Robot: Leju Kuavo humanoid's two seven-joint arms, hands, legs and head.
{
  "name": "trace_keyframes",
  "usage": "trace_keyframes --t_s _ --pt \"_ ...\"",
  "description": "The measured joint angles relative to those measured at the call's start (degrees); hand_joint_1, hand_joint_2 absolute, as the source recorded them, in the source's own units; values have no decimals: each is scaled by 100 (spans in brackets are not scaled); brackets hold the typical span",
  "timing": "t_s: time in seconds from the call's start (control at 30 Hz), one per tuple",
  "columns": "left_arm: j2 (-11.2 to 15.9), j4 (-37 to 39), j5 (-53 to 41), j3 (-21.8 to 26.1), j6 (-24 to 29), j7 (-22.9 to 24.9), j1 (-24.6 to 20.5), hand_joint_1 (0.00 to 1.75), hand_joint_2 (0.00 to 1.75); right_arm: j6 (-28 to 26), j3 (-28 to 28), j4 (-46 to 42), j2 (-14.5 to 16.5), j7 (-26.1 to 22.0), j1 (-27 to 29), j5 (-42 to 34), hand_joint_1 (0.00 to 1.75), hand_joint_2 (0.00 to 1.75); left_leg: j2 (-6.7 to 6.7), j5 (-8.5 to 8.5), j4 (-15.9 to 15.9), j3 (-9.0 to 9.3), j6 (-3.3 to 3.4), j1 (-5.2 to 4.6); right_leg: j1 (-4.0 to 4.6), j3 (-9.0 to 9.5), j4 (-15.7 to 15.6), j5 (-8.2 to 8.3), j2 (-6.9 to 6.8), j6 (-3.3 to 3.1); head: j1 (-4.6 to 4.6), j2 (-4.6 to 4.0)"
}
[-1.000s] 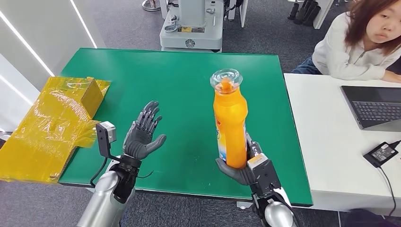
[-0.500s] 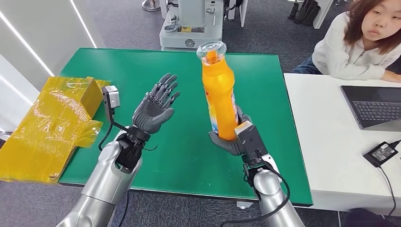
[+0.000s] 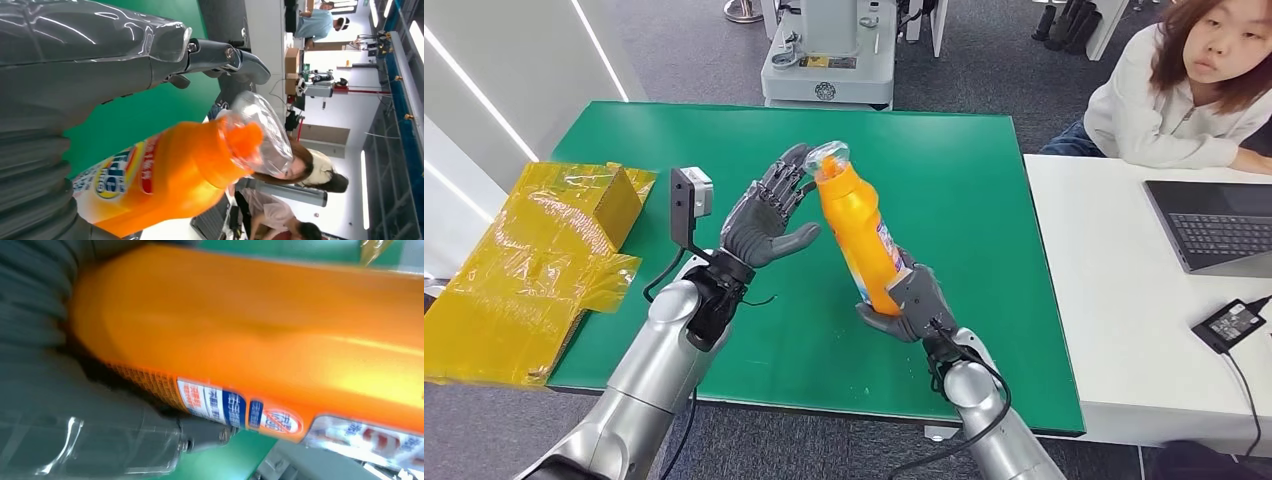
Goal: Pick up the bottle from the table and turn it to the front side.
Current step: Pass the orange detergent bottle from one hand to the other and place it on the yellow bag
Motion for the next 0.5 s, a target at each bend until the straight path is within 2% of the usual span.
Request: trace_keyframes --t_s 0.23,0.5 --pt "46 508 -340 -129 127 -139 -167 0 175 -125 318 540 -64 -30 -328 94 175 175 0 0 1 0 0 0 0 0 0 0 0 0 0 0" --pt "71 934 -386 -179 89 -145 -305 0 175 -228 481 753 -87 -28 -464 128 175 175 0 0 0 -2 0 0 0 -2 0 0 1 0 0 0"
